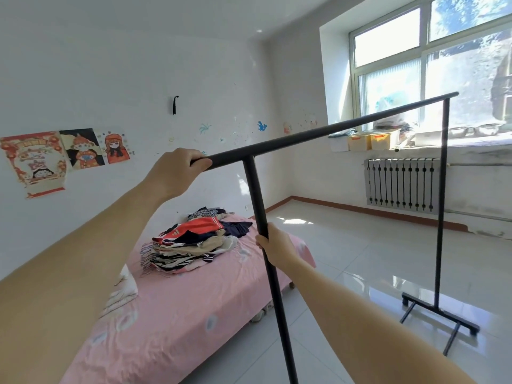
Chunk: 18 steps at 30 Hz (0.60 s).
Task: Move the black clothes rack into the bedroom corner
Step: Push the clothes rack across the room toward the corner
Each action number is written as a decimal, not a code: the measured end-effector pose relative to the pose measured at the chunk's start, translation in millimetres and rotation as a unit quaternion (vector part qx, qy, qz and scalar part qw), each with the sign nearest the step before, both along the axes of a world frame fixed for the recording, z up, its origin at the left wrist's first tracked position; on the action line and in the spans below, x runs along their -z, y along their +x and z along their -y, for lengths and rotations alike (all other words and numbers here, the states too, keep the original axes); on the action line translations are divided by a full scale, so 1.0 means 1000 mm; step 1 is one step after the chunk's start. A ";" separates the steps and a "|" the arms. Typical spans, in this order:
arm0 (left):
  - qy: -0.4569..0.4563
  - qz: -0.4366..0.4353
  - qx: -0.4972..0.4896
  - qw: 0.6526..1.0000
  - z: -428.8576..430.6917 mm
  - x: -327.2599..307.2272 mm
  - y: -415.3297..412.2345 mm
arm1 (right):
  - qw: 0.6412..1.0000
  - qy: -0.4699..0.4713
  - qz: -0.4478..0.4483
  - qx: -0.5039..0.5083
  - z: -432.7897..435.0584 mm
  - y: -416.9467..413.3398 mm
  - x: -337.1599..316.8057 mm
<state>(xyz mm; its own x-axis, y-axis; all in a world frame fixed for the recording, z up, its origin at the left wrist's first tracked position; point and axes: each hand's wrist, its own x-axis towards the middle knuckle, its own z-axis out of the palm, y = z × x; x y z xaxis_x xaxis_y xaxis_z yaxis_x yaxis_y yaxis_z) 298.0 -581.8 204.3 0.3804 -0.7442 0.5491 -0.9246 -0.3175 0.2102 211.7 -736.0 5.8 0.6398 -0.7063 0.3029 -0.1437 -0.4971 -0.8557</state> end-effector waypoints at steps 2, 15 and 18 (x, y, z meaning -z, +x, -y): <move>-0.011 0.005 0.004 1.000 0.025 0.001 0.005 | 1.000 0.001 0.005 0.010 0.024 0.002 0.002; -0.041 0.029 0.063 0.997 0.233 0.005 0.041 | 0.996 0.054 0.003 0.071 0.208 0.019 -0.004; -0.039 0.044 0.069 0.996 0.274 0.005 0.045 | 0.995 0.063 0.011 0.083 0.247 0.022 -0.003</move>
<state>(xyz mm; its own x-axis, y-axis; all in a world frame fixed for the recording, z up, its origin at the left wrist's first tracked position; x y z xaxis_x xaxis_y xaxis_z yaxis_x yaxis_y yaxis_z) 343.0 -855.9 199.7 0.2265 -0.7397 0.6337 -0.9740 -0.1730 0.1463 233.6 -982.6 9.1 0.5057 -0.8346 0.2184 -0.1948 -0.3571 -0.9135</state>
